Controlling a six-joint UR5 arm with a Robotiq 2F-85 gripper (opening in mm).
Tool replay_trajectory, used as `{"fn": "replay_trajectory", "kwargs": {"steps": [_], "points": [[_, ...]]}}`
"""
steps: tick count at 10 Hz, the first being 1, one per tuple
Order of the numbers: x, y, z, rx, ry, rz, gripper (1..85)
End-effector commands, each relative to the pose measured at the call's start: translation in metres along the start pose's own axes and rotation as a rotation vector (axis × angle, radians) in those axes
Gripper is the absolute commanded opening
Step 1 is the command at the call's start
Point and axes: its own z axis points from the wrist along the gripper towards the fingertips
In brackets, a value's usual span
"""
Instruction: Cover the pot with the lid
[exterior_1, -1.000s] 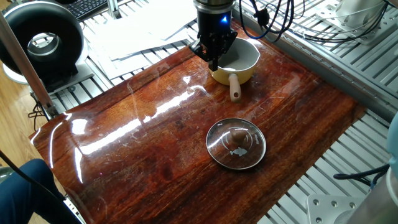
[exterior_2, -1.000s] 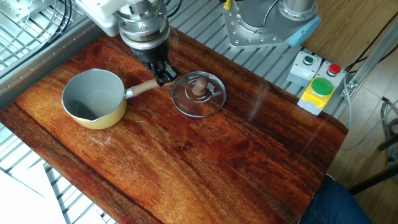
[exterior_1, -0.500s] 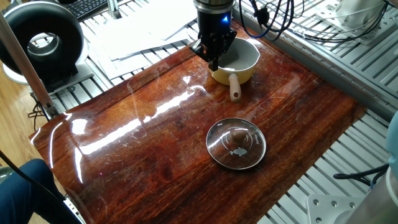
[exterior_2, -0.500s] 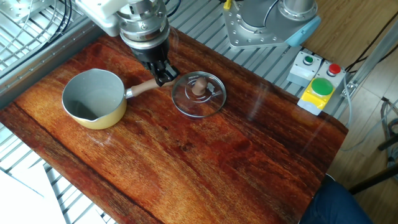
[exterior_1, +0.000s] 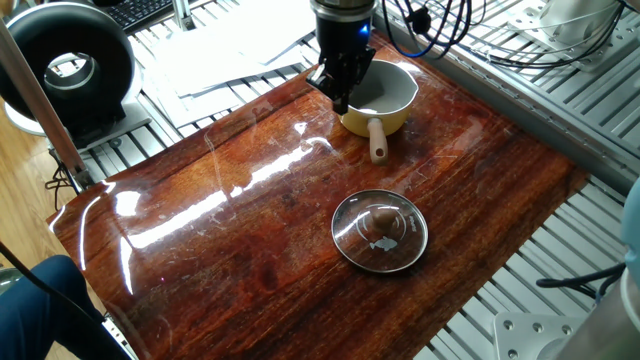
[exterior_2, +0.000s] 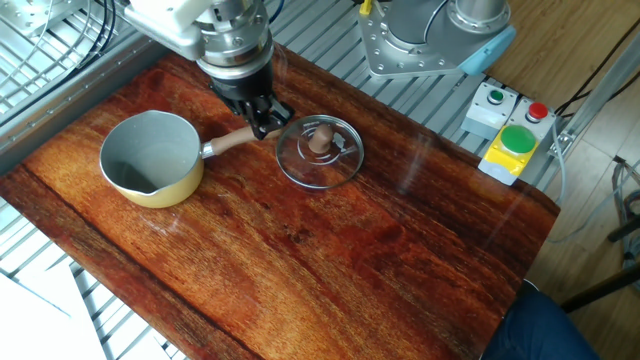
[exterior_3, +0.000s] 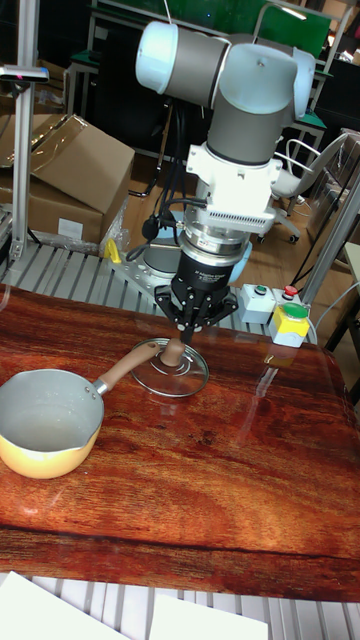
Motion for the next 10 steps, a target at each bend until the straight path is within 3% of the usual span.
{"fn": "replay_trajectory", "kwargs": {"steps": [1,4,7,10], "points": [[-0.010,-0.001,-0.001,0.002,-0.041,-0.024,1.3],[-0.010,0.008,-0.001,-0.032,-0.041,-0.018,1.3],[-0.001,0.019,-0.002,-0.076,-0.005,-0.017,1.3],[0.020,0.039,0.022,-0.100,-0.010,0.029,1.3]]}}
